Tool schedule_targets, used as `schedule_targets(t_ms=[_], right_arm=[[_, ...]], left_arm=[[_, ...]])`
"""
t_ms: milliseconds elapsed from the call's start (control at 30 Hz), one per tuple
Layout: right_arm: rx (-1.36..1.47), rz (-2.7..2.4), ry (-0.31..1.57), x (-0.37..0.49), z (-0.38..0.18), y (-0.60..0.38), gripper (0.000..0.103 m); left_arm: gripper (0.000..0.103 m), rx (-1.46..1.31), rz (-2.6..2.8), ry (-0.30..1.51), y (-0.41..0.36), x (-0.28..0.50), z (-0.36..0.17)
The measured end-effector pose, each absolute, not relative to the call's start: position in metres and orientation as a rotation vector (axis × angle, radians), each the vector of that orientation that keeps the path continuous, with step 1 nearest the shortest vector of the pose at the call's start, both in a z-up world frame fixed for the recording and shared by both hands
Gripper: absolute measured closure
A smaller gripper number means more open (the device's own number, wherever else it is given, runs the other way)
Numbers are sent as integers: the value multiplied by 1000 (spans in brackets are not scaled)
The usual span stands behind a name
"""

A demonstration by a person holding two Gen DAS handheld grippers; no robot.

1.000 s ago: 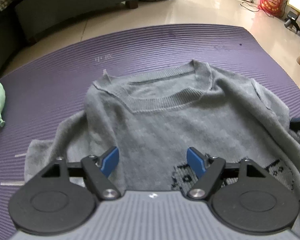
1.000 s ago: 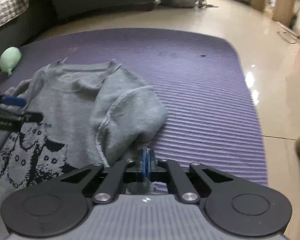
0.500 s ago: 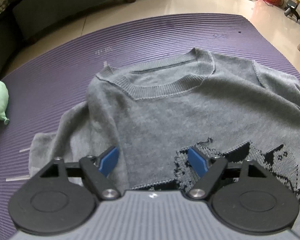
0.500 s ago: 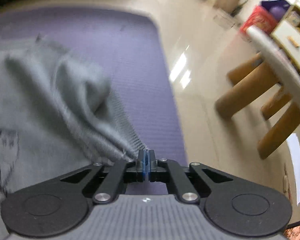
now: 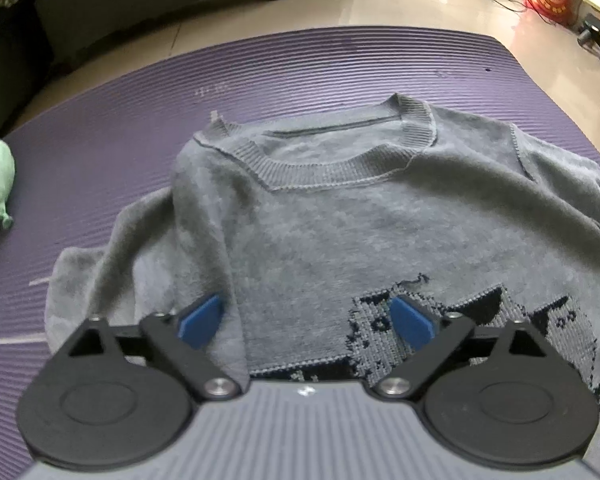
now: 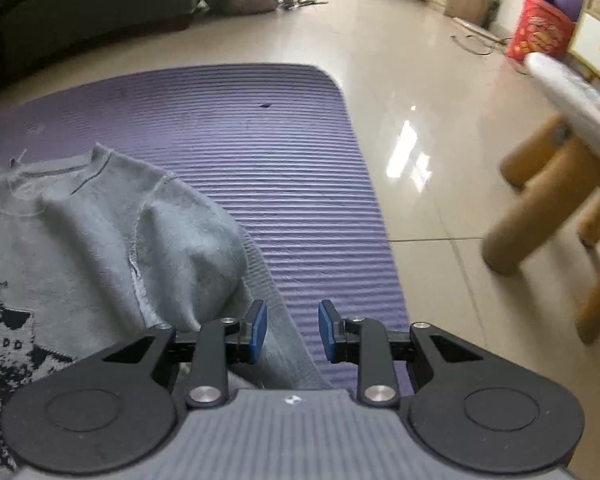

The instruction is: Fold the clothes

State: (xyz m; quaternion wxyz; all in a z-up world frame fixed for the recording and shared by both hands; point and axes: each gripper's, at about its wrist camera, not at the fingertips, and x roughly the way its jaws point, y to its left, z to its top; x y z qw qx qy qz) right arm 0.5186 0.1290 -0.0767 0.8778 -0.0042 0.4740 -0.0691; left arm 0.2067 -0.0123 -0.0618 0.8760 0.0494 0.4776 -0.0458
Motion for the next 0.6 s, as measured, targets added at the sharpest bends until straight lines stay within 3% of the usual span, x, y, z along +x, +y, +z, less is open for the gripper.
schedule_targets(t_ms=[167,200,267,600], right_arm=[[55,-79,980,529,-91,125,73],[44,-73,974,529,-92,127,76],[11,-32,961,526,-94,133,98],[-92,-355,932,511,-94,127,101]], left_arm=[[0,100,-106,980,-12,205,-65],[0,100,-108,978,-12,205,-65],[0,101,-109,971,-12,204,-65],[0,102,-108,998,-13,207,-64]])
